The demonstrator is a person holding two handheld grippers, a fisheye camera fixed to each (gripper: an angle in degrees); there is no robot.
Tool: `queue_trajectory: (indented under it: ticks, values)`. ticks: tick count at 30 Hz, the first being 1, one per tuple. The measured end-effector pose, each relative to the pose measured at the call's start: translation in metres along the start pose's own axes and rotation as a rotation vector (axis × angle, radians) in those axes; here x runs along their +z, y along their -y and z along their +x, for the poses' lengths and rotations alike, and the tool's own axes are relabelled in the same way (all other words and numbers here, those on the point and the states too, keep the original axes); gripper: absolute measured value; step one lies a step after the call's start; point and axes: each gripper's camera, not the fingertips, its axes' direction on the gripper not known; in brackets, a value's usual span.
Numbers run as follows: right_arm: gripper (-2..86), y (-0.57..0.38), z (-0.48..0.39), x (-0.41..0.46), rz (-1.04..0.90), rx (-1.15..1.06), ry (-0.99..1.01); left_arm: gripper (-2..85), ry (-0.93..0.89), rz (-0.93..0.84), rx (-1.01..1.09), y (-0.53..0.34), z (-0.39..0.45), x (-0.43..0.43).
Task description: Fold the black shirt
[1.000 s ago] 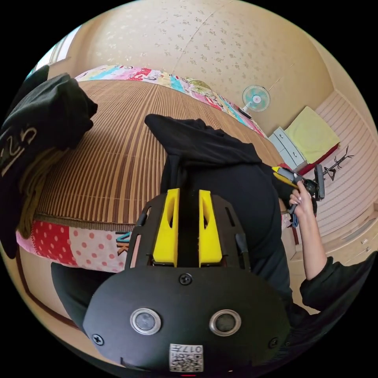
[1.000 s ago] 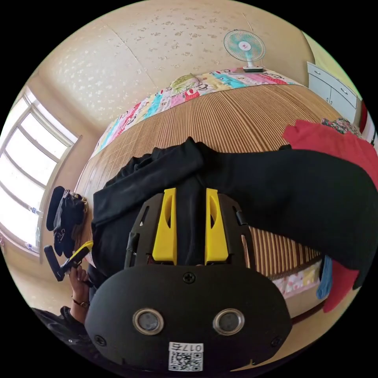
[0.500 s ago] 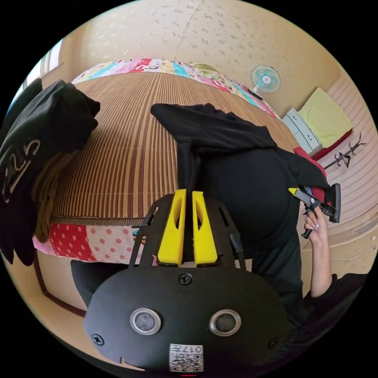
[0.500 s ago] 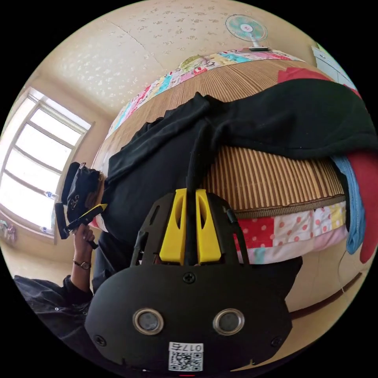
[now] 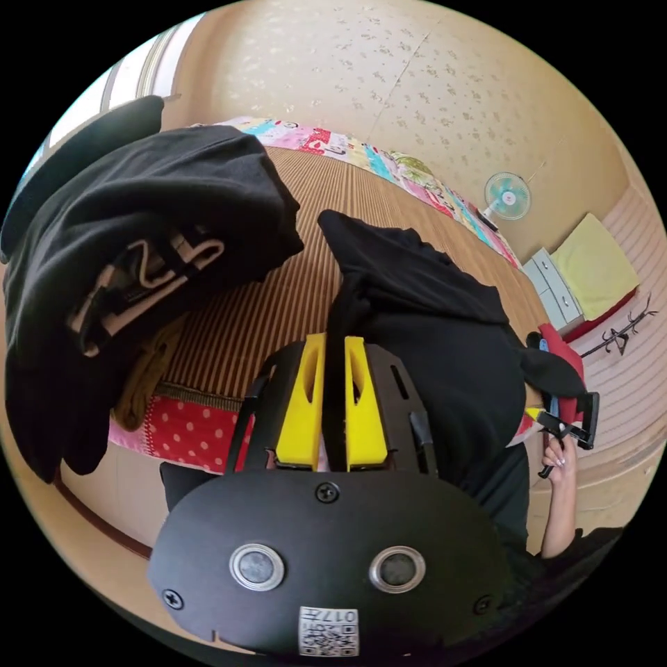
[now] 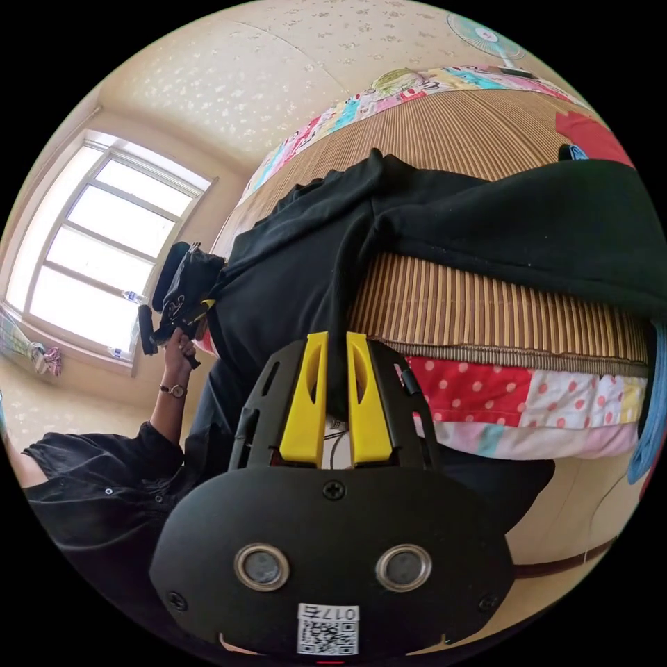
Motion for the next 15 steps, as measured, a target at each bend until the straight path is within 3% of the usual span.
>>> queue_trajectory:
  ticks: [4, 12, 15]
  values:
    - [5.4, -0.021, 0.008, 0.005, -0.020, -0.009, 0.027, 7.1, -0.012, 0.007, 0.106, -0.026, 0.000, -0.017]
    - [6.4, -0.029, 0.007, 0.006, -0.018, 0.005, 0.007, 12.0, -0.203, -0.072, 0.020, -0.072, -0.037, -0.013]
    - [6.9, -0.034, 0.002, 0.005, -0.009, 0.017, 0.003, 11.4, -0.154, -0.040, 0.021, -0.081, -0.040, -0.021]
